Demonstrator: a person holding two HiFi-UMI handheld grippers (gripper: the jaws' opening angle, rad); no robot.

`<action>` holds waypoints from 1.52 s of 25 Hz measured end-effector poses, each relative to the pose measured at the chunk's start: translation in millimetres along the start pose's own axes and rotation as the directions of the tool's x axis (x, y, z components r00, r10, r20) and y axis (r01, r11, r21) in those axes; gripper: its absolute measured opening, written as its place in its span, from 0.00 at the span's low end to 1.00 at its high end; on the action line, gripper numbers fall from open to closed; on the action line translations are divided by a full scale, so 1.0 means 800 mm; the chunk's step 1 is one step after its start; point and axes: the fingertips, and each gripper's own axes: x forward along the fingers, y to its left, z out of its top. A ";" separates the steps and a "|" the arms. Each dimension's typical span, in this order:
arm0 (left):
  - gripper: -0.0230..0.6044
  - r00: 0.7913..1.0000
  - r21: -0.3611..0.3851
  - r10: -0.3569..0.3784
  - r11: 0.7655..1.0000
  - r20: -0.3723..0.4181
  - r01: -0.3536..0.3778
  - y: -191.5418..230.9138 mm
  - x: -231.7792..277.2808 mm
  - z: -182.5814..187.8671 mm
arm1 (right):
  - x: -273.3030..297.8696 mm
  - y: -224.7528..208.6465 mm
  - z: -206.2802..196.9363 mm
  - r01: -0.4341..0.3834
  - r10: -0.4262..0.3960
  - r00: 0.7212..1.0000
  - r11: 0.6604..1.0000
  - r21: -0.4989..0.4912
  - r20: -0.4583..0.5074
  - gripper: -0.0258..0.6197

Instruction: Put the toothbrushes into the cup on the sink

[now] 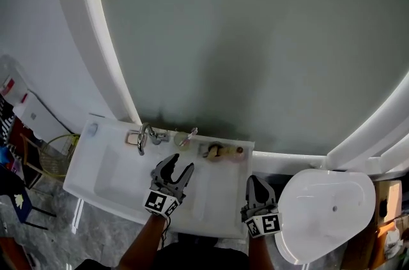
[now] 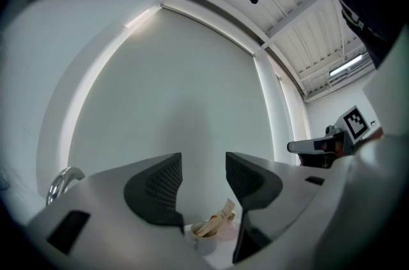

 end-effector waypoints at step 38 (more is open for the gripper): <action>0.09 1.000 0.015 0.008 1.000 0.001 -0.008 -0.042 -0.078 0.030 | -0.024 0.035 0.003 -0.037 0.037 0.999 0.999 -0.033 -0.019 0.08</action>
